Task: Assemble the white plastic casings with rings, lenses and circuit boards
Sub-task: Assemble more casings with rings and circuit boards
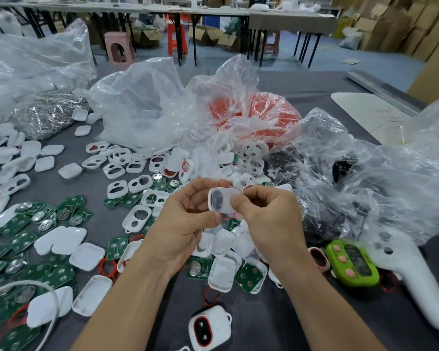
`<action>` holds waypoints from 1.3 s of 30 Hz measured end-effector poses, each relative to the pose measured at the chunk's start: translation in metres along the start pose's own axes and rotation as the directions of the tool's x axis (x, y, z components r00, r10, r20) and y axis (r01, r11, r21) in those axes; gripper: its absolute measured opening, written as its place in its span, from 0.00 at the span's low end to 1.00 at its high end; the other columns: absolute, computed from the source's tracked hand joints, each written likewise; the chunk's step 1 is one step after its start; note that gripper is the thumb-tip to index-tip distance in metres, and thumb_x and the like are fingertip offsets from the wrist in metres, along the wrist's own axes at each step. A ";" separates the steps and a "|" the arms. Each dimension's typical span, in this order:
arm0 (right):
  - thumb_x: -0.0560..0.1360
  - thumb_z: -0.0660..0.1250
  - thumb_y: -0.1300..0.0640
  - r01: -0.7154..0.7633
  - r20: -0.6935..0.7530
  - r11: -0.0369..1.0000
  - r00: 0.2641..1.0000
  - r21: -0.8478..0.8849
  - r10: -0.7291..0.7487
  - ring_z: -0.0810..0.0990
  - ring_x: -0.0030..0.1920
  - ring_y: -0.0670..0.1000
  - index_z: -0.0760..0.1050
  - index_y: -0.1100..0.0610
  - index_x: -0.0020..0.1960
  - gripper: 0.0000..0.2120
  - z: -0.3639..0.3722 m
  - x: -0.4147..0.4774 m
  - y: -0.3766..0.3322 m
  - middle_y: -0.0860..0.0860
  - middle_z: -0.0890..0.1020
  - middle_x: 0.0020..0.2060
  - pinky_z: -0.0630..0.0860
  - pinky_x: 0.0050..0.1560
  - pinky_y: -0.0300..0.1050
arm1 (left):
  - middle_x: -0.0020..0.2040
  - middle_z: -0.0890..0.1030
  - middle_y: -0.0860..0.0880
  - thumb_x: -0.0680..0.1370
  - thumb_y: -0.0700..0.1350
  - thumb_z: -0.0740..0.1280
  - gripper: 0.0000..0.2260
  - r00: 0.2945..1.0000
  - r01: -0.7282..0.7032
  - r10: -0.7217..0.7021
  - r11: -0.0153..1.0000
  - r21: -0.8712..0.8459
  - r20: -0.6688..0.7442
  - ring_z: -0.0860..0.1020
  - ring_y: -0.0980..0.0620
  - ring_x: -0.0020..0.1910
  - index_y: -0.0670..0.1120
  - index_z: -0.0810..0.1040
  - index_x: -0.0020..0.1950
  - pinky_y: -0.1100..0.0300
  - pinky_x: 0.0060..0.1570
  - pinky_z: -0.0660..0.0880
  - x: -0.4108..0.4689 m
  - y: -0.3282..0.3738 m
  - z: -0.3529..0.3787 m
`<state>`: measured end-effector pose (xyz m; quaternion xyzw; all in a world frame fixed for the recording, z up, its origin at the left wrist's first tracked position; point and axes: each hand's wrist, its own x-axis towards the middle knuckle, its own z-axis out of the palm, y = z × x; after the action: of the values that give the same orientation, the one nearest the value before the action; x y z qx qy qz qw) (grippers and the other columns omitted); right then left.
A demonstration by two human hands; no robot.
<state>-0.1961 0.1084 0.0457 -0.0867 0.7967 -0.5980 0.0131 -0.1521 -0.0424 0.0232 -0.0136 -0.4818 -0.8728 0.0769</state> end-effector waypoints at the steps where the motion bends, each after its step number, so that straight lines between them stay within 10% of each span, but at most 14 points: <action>1: 0.74 0.76 0.57 -0.057 0.043 0.992 0.998 0.110 0.053 0.75 0.27 0.41 0.83 0.50 0.34 0.11 -0.001 0.001 -0.001 0.43 0.81 0.26 0.72 0.33 0.34 | 0.57 0.86 0.43 0.64 0.25 0.70 0.20 1.000 -0.001 0.001 1.000 -0.007 -0.004 0.85 0.47 0.53 0.44 0.85 0.50 0.56 0.46 0.84 0.000 0.000 -0.001; 12: 0.77 0.71 0.67 -0.308 0.264 0.831 0.943 0.463 0.202 0.69 0.25 0.44 0.81 0.59 0.36 0.11 -0.004 0.005 -0.007 0.50 0.76 0.25 0.69 0.27 0.33 | 0.56 0.86 0.43 0.65 0.25 0.69 0.21 1.000 0.005 -0.005 1.000 -0.012 -0.007 0.85 0.48 0.53 0.47 0.87 0.48 0.57 0.46 0.83 0.001 -0.001 0.000; 17: 0.77 0.72 0.65 -0.282 0.253 0.865 0.949 0.416 0.188 0.68 0.25 0.43 0.81 0.59 0.37 0.10 -0.002 0.003 -0.005 0.48 0.74 0.24 0.68 0.28 0.32 | 0.56 0.86 0.44 0.66 0.26 0.70 0.21 1.000 0.004 -0.004 1.000 0.007 0.006 0.85 0.48 0.54 0.49 0.87 0.48 0.57 0.47 0.83 0.000 0.000 0.000; 23: 0.72 0.77 0.52 0.071 -0.020 0.997 0.997 -0.036 -0.072 0.76 0.27 0.40 0.83 0.49 0.34 0.09 0.002 -0.003 0.000 0.42 0.81 0.26 0.71 0.30 0.32 | 0.55 0.87 0.45 0.66 0.27 0.72 0.20 0.999 -0.001 -0.001 0.999 0.044 0.041 0.86 0.48 0.52 0.50 0.87 0.49 0.55 0.51 0.84 -0.001 0.001 0.002; 39: 0.73 0.77 0.56 0.036 0.023 0.998 0.999 0.045 -0.037 0.74 0.27 0.41 0.83 0.51 0.34 0.10 0.000 -0.001 0.000 0.44 0.81 0.26 0.72 0.30 0.35 | 0.57 0.86 0.45 0.65 0.28 0.72 0.20 0.999 -0.003 0.002 1.000 0.024 0.045 0.85 0.48 0.54 0.49 0.87 0.50 0.54 0.50 0.84 0.000 0.001 -0.001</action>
<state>-0.1955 0.1082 0.0455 -0.1080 0.7812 -0.6147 0.0135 -0.1515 -0.0433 0.0235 -0.0329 -0.4936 -0.8664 0.0675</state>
